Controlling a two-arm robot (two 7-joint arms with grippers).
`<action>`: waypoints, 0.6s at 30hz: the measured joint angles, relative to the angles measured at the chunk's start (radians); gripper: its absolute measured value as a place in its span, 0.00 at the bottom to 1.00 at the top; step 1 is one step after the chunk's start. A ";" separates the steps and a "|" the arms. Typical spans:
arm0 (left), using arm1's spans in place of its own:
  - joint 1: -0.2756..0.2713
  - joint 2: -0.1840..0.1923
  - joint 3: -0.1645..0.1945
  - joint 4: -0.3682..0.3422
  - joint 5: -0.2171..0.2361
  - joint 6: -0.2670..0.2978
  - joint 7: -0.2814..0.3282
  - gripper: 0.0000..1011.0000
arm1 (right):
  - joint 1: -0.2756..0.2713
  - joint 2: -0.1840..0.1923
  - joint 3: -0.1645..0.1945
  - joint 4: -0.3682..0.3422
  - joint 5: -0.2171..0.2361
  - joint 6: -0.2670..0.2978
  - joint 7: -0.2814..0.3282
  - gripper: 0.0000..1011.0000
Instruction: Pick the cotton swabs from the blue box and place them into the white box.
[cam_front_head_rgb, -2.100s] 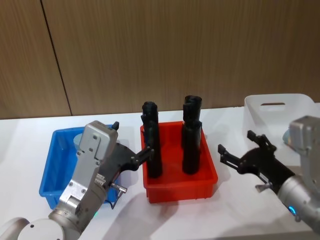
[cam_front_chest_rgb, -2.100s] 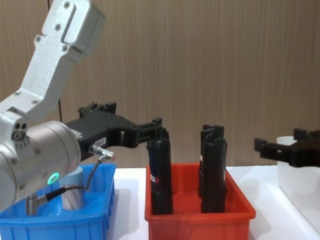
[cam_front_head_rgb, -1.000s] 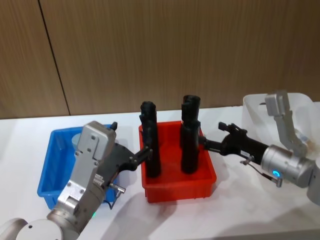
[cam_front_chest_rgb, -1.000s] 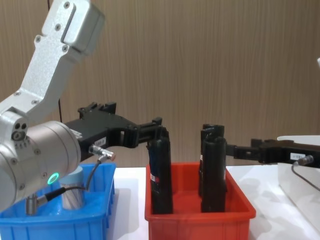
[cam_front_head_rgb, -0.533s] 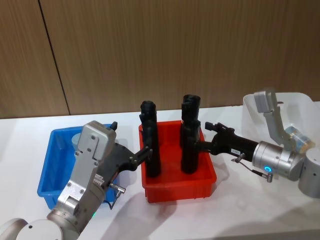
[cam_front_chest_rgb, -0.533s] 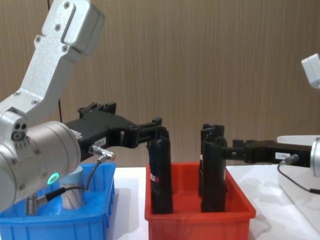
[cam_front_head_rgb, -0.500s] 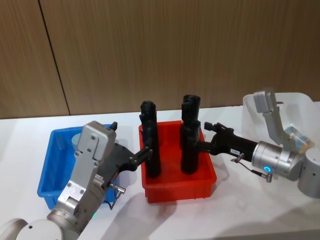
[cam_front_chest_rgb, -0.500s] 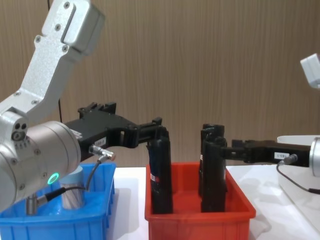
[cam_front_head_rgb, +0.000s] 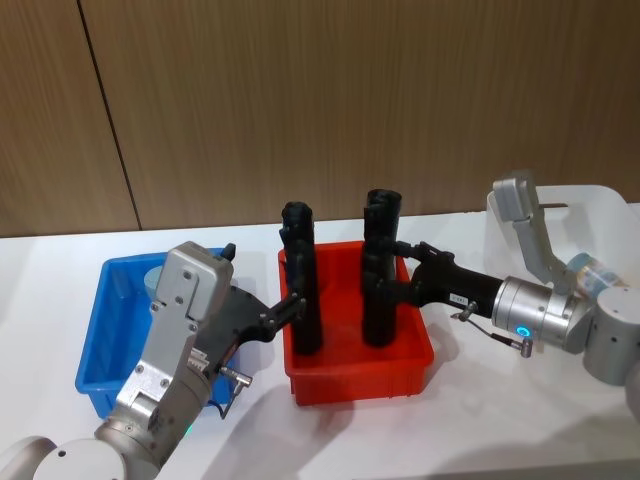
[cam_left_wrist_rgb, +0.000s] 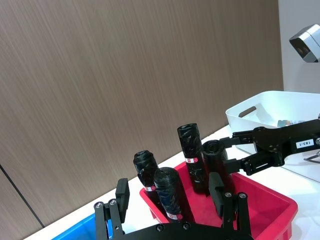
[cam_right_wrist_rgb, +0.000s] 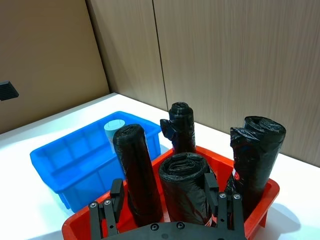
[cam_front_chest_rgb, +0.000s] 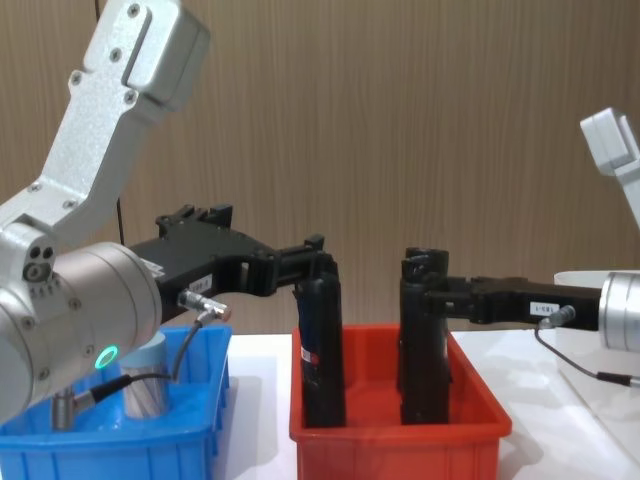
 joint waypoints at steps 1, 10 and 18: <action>0.000 0.000 0.000 0.000 0.000 0.000 0.000 0.99 | 0.006 -0.002 -0.002 0.011 0.000 -0.006 0.002 0.99; 0.000 0.000 0.000 0.000 0.000 0.000 0.000 0.99 | 0.044 -0.016 -0.011 0.078 -0.001 -0.043 0.015 0.99; 0.000 0.000 0.000 0.000 0.000 0.000 0.000 0.99 | 0.085 -0.029 -0.015 0.159 -0.005 -0.083 0.017 0.99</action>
